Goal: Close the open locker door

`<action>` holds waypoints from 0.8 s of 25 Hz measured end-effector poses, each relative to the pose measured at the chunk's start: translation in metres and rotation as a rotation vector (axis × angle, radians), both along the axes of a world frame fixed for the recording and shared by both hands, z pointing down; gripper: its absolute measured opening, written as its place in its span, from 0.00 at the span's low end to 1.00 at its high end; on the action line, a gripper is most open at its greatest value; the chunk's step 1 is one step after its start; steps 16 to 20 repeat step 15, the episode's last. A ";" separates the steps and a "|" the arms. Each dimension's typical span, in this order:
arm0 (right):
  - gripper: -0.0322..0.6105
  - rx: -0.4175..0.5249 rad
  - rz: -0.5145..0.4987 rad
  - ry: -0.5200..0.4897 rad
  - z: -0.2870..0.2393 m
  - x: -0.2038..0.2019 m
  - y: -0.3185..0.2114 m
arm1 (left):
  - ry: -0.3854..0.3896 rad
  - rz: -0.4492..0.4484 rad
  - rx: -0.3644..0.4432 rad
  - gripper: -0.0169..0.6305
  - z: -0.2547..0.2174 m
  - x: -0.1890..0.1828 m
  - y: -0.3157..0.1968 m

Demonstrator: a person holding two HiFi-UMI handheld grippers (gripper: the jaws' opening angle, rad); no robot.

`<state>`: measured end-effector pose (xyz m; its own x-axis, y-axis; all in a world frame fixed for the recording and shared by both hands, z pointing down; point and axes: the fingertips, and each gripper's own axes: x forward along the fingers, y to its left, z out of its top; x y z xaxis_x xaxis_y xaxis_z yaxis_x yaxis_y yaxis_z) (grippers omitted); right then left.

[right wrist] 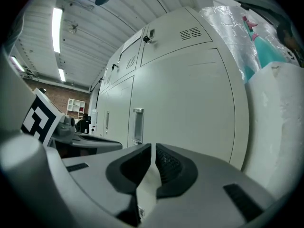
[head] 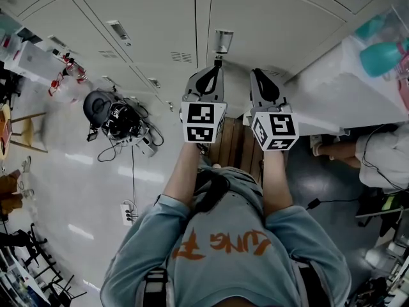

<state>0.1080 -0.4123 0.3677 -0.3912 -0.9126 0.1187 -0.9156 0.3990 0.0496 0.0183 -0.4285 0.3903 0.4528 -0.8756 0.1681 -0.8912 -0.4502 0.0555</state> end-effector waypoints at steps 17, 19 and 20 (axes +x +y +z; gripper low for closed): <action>0.13 -0.006 -0.016 -0.003 0.002 0.016 0.017 | -0.009 -0.006 -0.004 0.06 0.000 0.018 0.018; 0.13 -0.006 -0.016 -0.003 0.002 0.016 0.017 | -0.009 -0.006 -0.004 0.06 0.000 0.018 0.018; 0.13 -0.006 -0.016 -0.003 0.002 0.016 0.017 | -0.009 -0.006 -0.004 0.06 0.000 0.018 0.018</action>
